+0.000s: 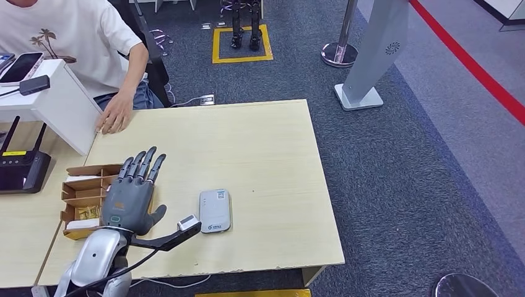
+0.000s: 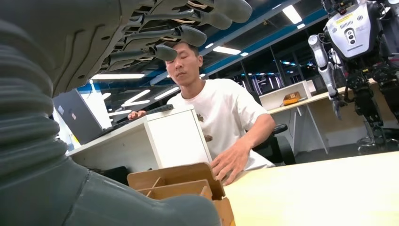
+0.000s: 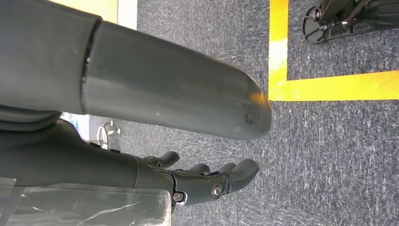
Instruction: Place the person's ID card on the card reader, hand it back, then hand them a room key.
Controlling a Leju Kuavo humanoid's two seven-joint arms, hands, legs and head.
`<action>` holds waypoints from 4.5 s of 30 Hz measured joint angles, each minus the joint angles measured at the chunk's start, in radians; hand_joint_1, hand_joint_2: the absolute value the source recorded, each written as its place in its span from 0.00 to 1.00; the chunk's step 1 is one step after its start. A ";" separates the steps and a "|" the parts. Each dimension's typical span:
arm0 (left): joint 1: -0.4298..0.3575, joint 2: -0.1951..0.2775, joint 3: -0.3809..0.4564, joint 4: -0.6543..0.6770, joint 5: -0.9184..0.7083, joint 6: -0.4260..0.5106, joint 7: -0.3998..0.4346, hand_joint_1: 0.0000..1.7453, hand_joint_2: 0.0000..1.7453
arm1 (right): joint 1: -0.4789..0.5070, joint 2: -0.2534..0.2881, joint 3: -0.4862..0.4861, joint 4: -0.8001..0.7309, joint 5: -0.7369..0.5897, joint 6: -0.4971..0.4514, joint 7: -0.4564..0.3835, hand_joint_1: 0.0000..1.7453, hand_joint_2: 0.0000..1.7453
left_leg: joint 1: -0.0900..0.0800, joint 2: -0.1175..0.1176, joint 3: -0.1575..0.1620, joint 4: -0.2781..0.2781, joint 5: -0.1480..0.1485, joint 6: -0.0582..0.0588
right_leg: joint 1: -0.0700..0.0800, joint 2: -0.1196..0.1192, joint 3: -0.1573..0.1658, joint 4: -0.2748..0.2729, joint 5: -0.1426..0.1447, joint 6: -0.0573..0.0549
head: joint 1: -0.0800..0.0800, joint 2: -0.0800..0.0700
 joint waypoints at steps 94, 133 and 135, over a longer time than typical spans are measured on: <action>0.206 0.106 0.038 -0.100 -0.072 -0.169 0.141 0.00 1.00 | 0.002 -0.019 -0.011 0.001 -0.031 -0.005 0.007 0.00 0.00 | 0.000 -0.001 0.000 0.000 -0.001 0.001 | 0.000 -0.001 0.000 0.000 -0.001 0.000 | 0.000 0.000; 0.164 0.003 0.176 -0.066 -0.073 -0.121 0.036 0.00 1.00 | 0.002 -0.041 0.002 0.001 -0.016 -0.009 0.001 0.00 0.00 | 0.000 -0.001 0.000 0.000 -0.001 0.001 | 0.000 -0.001 0.000 0.000 -0.001 0.000 | 0.000 0.000; 0.165 -0.007 0.176 -0.065 -0.073 -0.114 0.030 0.00 1.00 | 0.002 -0.042 0.002 0.001 -0.017 -0.010 0.000 0.00 0.00 | 0.000 -0.001 0.000 0.000 -0.001 0.001 | 0.000 -0.001 0.000 0.000 -0.001 0.000 | 0.000 0.000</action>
